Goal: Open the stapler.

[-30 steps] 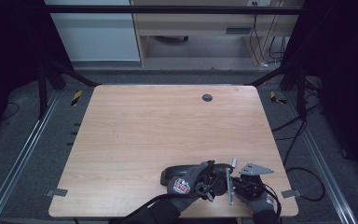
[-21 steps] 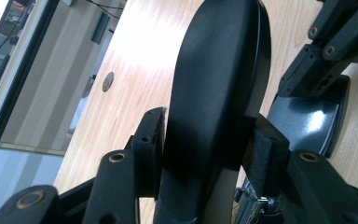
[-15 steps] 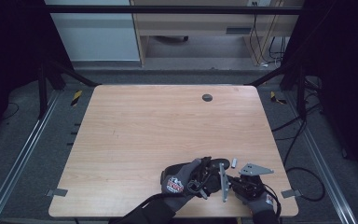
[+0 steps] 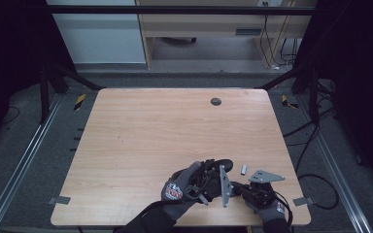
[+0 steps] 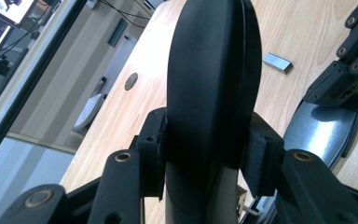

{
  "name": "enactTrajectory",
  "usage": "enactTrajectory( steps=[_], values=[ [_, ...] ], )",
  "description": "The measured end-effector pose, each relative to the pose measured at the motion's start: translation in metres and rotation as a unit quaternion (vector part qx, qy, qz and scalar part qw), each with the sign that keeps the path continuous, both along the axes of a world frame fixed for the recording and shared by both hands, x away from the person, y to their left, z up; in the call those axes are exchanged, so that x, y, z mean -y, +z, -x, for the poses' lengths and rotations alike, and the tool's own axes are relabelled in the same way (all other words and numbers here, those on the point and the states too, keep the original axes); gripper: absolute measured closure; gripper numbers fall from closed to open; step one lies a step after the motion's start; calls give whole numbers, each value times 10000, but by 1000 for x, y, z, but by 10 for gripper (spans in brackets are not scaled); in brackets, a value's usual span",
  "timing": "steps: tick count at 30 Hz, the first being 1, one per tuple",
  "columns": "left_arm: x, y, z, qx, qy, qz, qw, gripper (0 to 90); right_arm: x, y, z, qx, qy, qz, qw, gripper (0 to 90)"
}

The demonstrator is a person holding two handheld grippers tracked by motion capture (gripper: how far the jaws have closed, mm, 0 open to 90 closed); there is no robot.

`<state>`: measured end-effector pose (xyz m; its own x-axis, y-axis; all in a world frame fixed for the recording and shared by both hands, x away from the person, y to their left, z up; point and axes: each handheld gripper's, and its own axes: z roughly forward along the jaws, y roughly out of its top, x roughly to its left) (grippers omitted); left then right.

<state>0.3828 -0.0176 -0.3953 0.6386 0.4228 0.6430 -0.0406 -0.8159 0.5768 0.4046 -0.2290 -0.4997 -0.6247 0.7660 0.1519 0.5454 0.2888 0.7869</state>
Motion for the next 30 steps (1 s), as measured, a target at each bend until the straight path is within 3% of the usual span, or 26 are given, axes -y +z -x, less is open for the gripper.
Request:
enactTrajectory(
  steps=[8, 12, 30],
  values=[
    [-12, 9, 2, 52, 79, 200, 9998, 572, 0, 1, 1, -24, 10, 2, 10000, 900],
    [-22, 15, 1, -19, 130, 372, 9992, 572, 0, 0, 0, 11, 2, 33, 10000, 900],
    [-43, 24, 1, -89, 302, 847, 9959, 572, -1, 1, 1, -1, -14, 64, 10000, 900]
  ],
)
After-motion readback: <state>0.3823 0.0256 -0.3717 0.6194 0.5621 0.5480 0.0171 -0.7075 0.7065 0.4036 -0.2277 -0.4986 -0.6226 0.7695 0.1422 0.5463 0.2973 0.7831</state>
